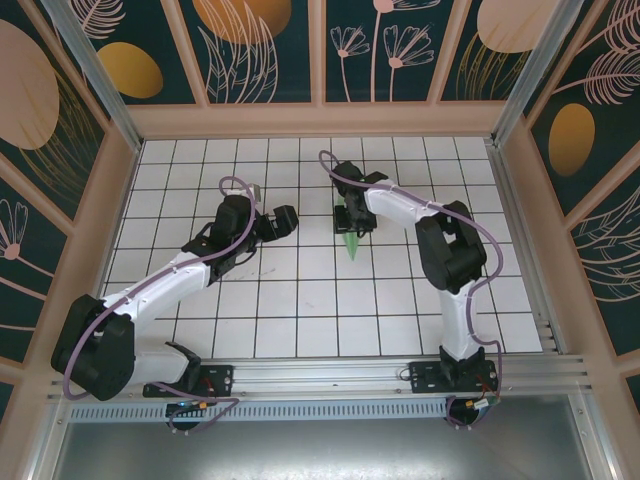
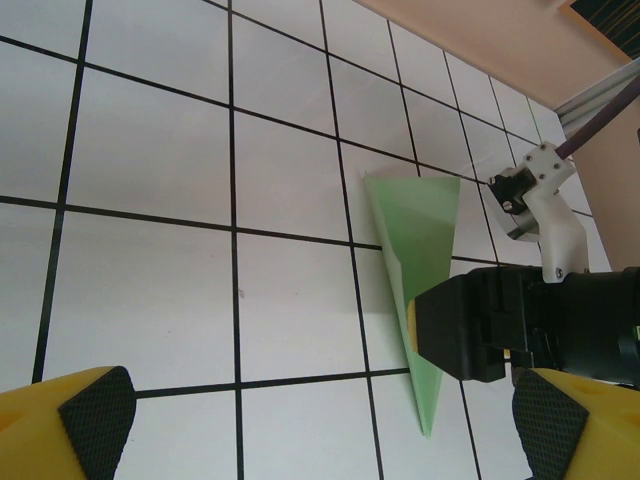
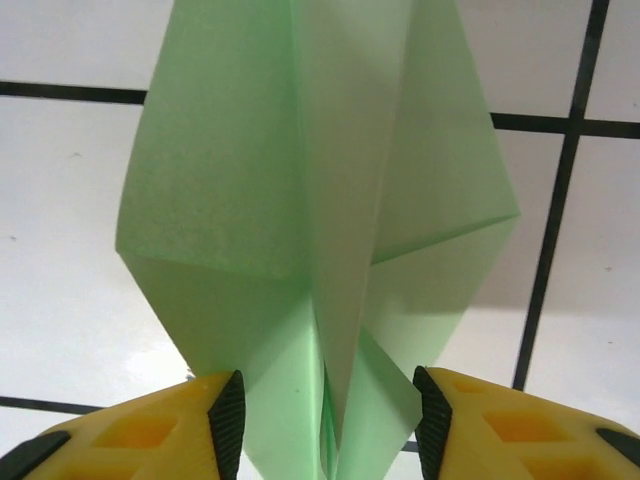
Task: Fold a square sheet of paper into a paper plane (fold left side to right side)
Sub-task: Press the paper plane at the center of the table.
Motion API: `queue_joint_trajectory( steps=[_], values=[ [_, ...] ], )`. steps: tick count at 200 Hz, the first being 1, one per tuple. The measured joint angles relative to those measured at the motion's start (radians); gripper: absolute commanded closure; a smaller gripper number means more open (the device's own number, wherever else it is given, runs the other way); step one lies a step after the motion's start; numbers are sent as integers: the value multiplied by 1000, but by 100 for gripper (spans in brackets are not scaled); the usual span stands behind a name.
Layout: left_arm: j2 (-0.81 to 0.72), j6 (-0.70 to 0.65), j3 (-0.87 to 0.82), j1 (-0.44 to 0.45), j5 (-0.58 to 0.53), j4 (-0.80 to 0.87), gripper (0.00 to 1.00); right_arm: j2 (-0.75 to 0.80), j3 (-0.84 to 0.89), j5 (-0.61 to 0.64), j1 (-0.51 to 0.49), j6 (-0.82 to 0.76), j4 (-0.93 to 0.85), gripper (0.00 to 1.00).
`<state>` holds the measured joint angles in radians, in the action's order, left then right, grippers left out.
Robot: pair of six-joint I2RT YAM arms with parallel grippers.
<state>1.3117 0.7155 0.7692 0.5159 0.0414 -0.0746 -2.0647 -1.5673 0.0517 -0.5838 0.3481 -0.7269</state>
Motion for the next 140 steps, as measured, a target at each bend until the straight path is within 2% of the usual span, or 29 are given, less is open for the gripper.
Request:
queue_joint_trajectory(
  steps=[140],
  values=[
    [-3, 0, -6, 0, 3, 0, 2, -58, -70, 54, -40, 2, -29, 40]
  ],
)
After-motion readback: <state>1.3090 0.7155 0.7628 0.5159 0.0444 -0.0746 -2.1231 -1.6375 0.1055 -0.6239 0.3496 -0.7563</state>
